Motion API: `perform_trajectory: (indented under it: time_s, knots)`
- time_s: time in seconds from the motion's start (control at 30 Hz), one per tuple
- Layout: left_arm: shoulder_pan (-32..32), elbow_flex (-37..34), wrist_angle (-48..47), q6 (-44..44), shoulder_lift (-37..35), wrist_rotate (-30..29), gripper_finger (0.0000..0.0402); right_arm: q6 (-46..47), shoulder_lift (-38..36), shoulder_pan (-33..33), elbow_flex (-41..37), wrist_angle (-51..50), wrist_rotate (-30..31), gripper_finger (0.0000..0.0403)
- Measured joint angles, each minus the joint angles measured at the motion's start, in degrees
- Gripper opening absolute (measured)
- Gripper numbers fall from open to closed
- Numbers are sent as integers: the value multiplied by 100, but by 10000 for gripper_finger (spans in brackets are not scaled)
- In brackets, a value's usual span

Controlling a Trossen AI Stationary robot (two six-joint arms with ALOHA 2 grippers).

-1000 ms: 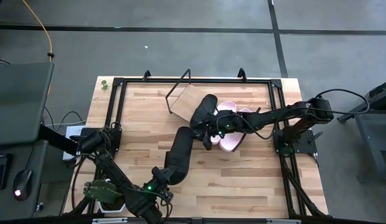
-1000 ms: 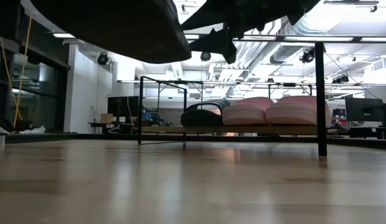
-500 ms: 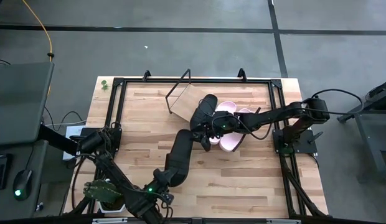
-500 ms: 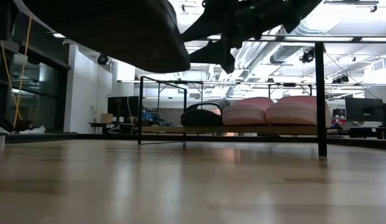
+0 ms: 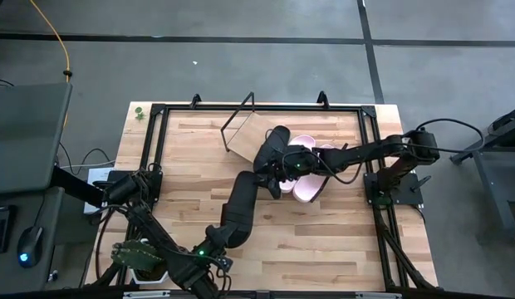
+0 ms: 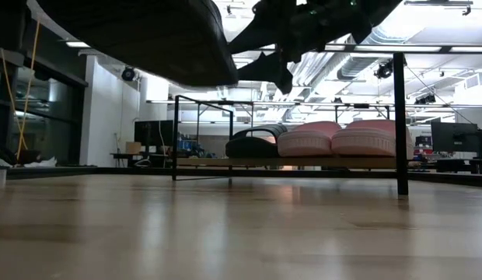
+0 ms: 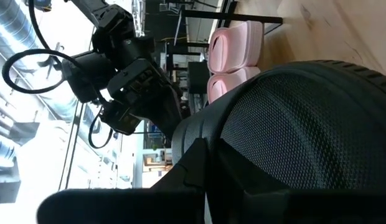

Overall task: Pick and place slides into the shelf
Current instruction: Put the black slide to the shelf

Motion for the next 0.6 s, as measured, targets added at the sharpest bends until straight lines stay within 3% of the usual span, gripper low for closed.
perform_trajectory:
  time_s: [0.17,0.43,0.6]
  knots:
    - [-2,0,-8,26,0,-122,4,71,-10,-238,0,37,-272,222]
    - [2,0,-7,84,0,-108,4,392,-12,-667,0,36,-1533,222]
    - [7,0,-4,105,0,-81,4,395,-14,-734,0,62,-1683,222]
